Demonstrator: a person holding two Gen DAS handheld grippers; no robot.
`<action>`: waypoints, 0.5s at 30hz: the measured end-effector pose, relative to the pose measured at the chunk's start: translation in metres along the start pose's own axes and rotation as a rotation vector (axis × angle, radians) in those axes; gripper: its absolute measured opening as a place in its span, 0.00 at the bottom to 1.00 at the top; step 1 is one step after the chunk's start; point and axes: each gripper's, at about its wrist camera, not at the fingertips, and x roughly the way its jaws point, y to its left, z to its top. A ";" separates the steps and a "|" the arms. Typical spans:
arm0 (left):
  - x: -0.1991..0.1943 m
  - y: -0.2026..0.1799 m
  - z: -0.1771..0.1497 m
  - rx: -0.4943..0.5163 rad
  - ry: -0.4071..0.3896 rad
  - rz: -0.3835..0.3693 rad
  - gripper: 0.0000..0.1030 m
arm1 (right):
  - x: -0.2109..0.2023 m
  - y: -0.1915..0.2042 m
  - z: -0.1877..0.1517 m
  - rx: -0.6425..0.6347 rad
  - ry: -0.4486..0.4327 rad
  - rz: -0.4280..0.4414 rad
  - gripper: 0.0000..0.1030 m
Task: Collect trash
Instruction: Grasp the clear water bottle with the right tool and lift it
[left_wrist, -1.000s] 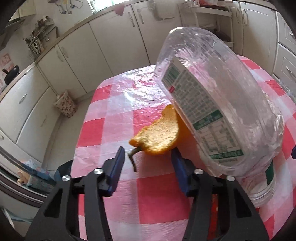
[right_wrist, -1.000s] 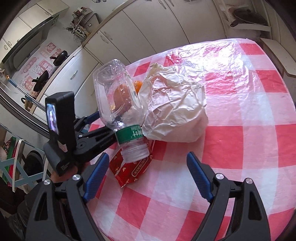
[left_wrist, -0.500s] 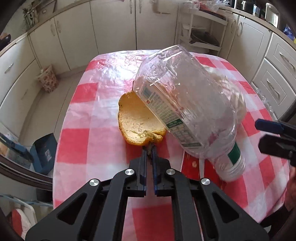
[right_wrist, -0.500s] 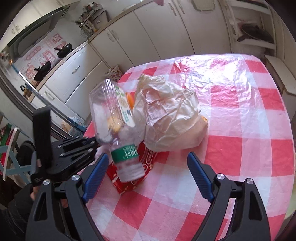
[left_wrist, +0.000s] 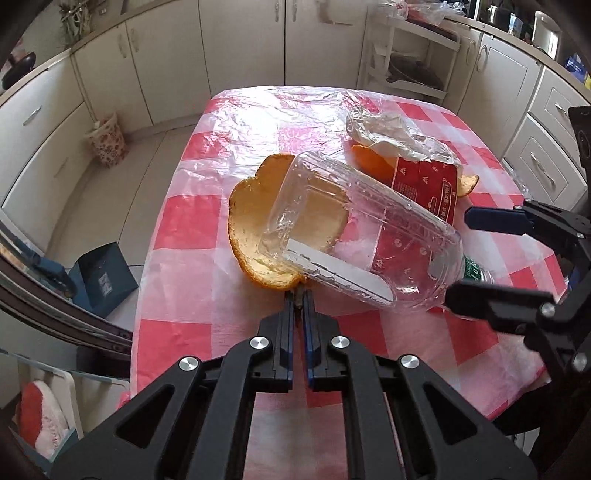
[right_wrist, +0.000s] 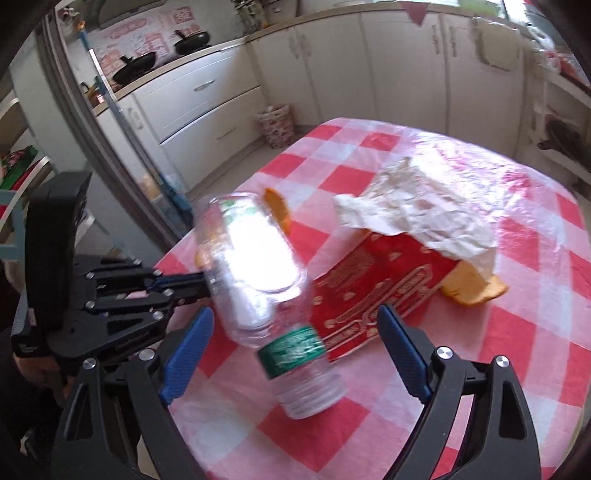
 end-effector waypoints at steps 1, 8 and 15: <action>0.000 0.000 0.001 0.004 -0.002 -0.005 0.05 | 0.004 0.004 0.000 -0.017 0.012 0.005 0.84; 0.002 0.003 0.003 0.007 -0.005 -0.007 0.05 | 0.023 0.012 -0.003 -0.047 0.066 0.019 0.59; 0.001 0.006 0.004 0.013 -0.004 0.019 0.06 | -0.018 -0.005 -0.011 -0.007 0.017 0.059 0.55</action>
